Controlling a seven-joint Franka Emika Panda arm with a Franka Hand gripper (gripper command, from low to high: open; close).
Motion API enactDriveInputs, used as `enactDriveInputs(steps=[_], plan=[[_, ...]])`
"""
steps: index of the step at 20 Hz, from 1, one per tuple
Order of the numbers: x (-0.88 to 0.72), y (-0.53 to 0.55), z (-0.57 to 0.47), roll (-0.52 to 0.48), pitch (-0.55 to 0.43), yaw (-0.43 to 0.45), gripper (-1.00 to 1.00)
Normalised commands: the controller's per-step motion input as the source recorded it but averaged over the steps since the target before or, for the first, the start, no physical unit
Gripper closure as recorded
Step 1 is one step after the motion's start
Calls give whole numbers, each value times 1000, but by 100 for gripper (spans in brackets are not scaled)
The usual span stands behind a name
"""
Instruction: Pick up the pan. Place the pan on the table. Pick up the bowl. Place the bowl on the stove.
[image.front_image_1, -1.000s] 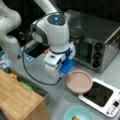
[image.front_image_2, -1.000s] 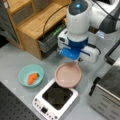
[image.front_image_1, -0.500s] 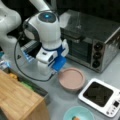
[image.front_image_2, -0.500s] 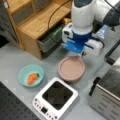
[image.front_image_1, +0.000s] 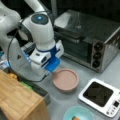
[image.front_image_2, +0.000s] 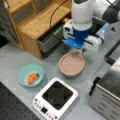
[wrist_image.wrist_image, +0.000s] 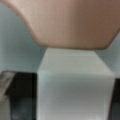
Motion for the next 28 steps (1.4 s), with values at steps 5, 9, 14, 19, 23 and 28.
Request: enactDriveInputs(steps=[5,9,14,19,23,28], plan=[[-106,-67,-201,9,-190,27,100],[-64,-38,-195,-7,-186,46,100],[-10,-13,-177,-22,-148,51,100],[1,5,-132,-24,-116,57,100],[-23,3,-69,-27,-104,59,100],[-17,6,-70,-31,-105,61,100]])
